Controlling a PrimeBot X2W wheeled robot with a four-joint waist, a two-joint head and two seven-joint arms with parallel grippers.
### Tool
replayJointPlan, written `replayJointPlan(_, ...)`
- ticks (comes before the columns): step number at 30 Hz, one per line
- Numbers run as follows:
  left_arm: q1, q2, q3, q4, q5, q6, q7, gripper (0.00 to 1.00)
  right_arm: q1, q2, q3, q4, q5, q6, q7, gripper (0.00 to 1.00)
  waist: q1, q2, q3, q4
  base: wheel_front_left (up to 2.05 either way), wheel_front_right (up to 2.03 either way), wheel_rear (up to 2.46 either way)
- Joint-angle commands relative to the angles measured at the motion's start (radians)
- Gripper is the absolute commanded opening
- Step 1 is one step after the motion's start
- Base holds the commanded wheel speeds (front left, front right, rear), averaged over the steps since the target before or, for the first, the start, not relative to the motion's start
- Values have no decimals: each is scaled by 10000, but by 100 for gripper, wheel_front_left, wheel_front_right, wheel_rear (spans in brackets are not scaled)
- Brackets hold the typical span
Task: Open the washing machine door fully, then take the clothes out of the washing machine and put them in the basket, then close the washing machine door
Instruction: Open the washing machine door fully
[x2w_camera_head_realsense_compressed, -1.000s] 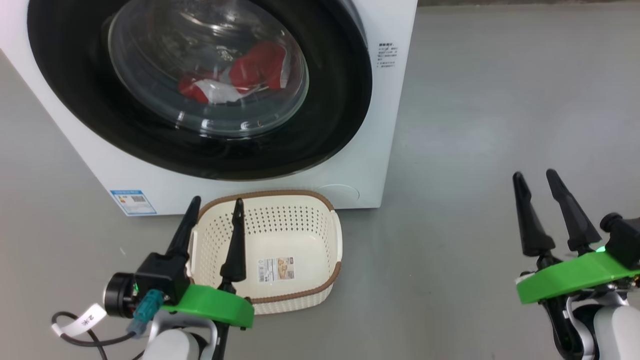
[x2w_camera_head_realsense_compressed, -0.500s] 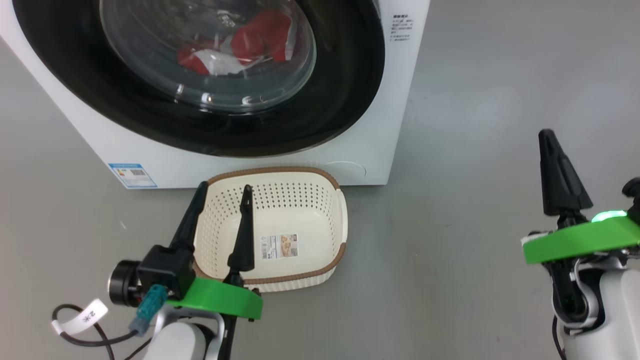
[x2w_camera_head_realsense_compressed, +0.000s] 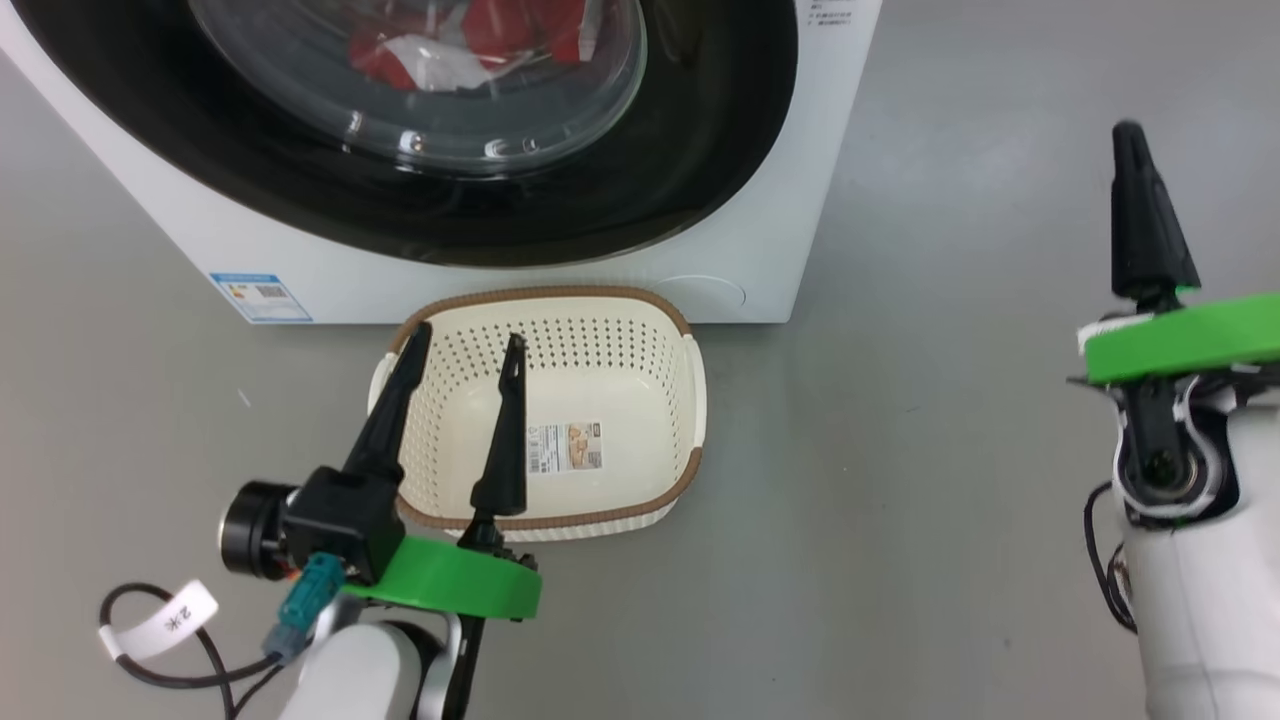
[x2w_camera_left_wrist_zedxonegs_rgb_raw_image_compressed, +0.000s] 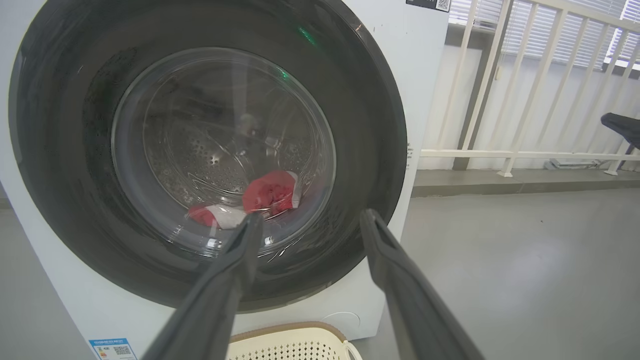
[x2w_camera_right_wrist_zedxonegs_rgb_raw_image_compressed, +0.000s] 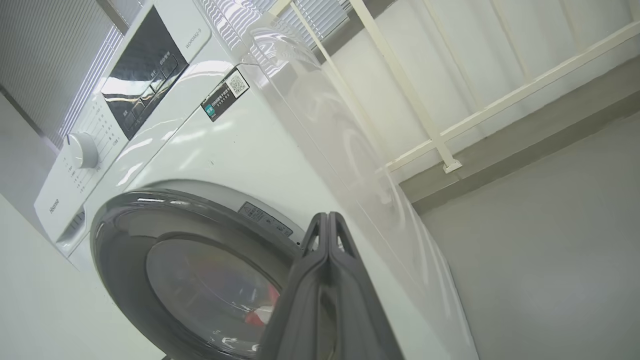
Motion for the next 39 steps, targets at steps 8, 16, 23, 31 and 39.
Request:
replayJointPlan(8,-527,193,1,-898,246,172,240,100,-1795,-1,129,759,2282,4,535,0,0,-1,679,207,0,0,0)
replayJointPlan(16,-537,210,-249,-1203,359,179,248,100,-2847,-1,100,1668,4142,4,1336,0,-1,-1,968,397,0,0,0)
replayJointPlan(23,-559,220,-346,-1363,358,218,284,100,-3852,-1,-107,2514,4868,4,2385,0,-1,-1,1210,533,0,0,0)
replayJointPlan(31,-696,209,-426,-1492,324,238,244,100,-5194,-18,-665,3509,4544,4,3388,0,-1,-1,1621,728,0,0,0)
replayJointPlan(39,-799,171,-524,-1518,275,280,166,100,-6104,-11,-990,4384,4311,4,4632,0,-1,-1,1938,902,0,0,0)
